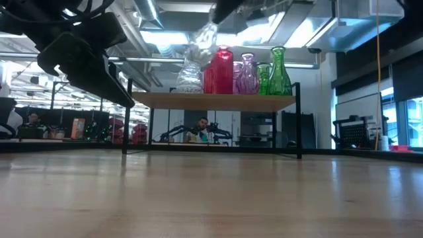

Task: Sort vases onto shelf
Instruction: Put the transparent vase on the shelf aligned with the other transparent vases, then return to Home Position

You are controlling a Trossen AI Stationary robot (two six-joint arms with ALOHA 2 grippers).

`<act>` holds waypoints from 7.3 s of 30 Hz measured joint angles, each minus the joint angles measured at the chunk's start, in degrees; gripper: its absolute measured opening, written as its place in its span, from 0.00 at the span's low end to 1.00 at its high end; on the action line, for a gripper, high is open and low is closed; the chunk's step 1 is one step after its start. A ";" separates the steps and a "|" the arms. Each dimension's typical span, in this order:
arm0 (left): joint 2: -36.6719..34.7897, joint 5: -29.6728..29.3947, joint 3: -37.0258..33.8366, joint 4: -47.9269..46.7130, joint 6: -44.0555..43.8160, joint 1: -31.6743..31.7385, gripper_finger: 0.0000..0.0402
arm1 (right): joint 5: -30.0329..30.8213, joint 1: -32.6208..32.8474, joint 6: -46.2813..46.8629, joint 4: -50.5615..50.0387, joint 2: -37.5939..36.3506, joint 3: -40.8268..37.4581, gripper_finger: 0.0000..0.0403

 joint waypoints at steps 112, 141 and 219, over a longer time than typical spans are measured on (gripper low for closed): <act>0.50 5.25 2.08 23.91 17.42 32.65 0.34 | -4.65 -13.77 -10.80 12.17 10.56 6.47 0.29; 0.50 5.01 2.08 24.13 17.44 32.68 0.34 | 0.15 -13.38 -10.97 12.31 10.56 6.55 0.29; -52.01 30.84 -16.75 4.65 11.46 25.47 0.02 | -3.14 5.31 27.54 54.96 -71.61 -88.95 0.05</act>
